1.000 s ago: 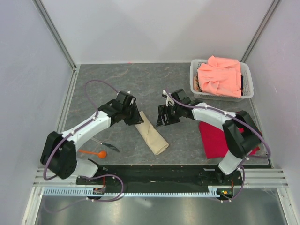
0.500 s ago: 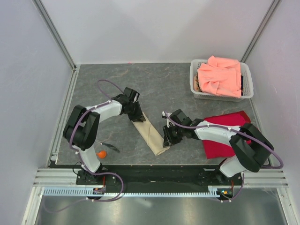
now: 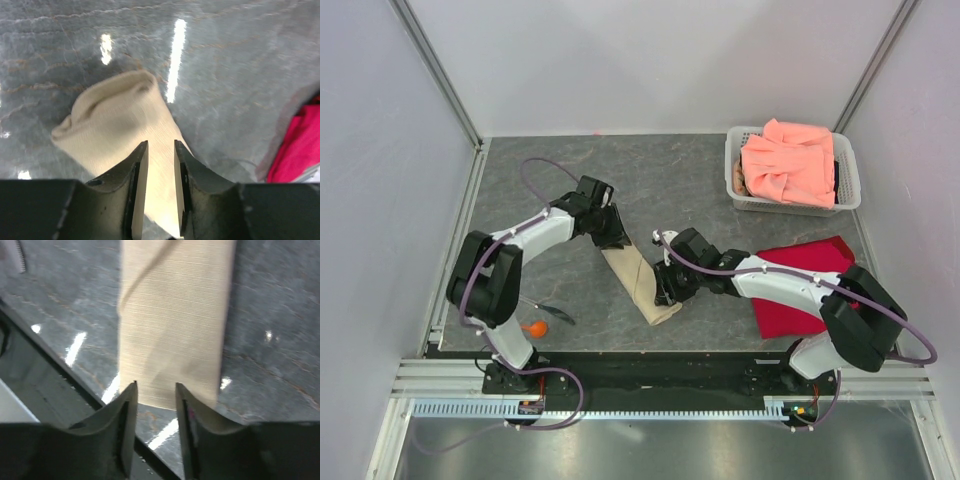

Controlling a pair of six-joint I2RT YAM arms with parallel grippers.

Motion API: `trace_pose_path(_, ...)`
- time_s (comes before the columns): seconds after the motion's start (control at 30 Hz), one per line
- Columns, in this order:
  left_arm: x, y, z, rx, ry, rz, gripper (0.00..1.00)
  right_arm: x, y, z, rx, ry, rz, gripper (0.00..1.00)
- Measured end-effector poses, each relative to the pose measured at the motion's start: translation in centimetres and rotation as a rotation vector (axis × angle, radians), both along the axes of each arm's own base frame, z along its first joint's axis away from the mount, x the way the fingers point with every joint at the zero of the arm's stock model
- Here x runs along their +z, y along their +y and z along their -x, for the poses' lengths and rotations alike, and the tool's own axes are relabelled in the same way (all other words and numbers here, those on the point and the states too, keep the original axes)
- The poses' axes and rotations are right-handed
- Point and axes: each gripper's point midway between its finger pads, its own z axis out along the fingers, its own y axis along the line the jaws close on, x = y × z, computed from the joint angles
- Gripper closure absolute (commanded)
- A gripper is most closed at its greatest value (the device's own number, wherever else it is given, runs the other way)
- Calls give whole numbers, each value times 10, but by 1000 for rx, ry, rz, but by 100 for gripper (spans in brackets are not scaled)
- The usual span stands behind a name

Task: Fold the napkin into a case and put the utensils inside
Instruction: Smooth out the smaller rectangle-folded napkin at the center of the board, then pick up the knife from the corner of the board.

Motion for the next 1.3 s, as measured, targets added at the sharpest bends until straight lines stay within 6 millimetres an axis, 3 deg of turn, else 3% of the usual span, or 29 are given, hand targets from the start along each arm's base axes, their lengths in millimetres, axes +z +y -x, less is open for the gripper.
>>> trace_pose_path(0.1,24,7,6,8,-42,14,52,8,12,9,41,-13,-30,50)
trace_pose_path(0.17,45,19,13,31,-81,21,51,8,18,15,65,2,-50,50)
trace_pose_path(0.23,63,42,25,80,-111,17,49,6,22,15,69,8,-64,50)
trace_pose_path(0.3,69,70,38,153,-113,-20,47,-4,23,15,69,19,-59,50)
trace_pose_path(0.4,64,114,62,290,-72,-94,47,-27,17,13,49,47,2,50)
trace_pose_path(0.5,50,154,87,430,18,-159,48,-26,15,10,47,29,11,46)
trace_pose_path(0.6,31,197,109,617,155,-210,48,-17,9,9,48,9,22,40)
trace_pose_path(0.7,19,229,124,775,248,-254,47,14,11,5,51,-45,-19,36)
trace_pose_path(0.83,9,244,133,886,337,-279,48,68,22,-5,56,-155,-128,36)
trace_pose_path(0.9,1,247,134,916,377,-294,48,84,24,-7,57,-186,-161,36)
trace_pose_path(1.23,-35,262,140,1021,530,-391,47,78,17,-2,52,-176,-140,35)
trace_pose_path(1.3,-41,264,140,1028,549,-406,51,77,13,-1,48,-176,-131,35)
